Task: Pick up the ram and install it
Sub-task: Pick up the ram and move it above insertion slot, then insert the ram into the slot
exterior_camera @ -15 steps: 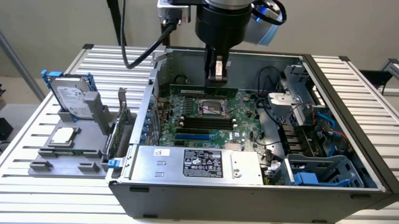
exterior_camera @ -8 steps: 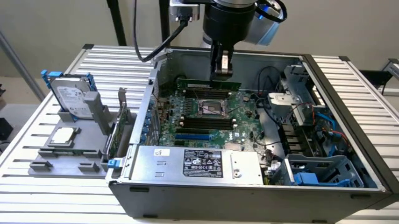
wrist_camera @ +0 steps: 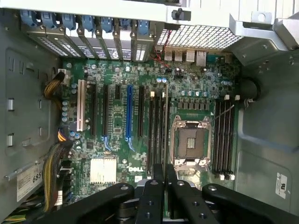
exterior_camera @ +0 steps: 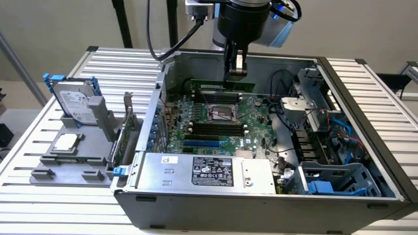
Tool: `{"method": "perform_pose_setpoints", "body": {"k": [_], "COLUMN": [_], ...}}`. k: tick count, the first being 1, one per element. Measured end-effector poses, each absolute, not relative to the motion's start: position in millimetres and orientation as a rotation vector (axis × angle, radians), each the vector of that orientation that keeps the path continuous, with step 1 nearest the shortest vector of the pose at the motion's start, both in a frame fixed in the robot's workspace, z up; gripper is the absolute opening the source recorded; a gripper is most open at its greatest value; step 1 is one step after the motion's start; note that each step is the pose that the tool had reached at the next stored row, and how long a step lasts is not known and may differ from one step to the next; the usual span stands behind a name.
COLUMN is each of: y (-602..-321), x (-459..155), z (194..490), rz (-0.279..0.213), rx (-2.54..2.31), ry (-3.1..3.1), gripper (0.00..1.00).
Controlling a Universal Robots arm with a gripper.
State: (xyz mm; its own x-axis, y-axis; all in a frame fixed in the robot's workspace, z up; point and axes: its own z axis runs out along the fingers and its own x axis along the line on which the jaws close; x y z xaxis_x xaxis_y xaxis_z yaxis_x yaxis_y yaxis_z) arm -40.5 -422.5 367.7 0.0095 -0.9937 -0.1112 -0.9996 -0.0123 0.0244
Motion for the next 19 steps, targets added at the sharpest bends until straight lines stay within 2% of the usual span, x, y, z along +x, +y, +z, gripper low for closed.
{"method": "perform_pose_setpoints", "body": {"k": [13,19], "y": [-422.4,-420.2], "x": [-40.5,-40.4], "z": [367.6,358.7], "rz": [0.149,0.148], "rx": [-2.188,-2.185], "ry": [2.164,2.167], "gripper": [0.13,0.13]}}
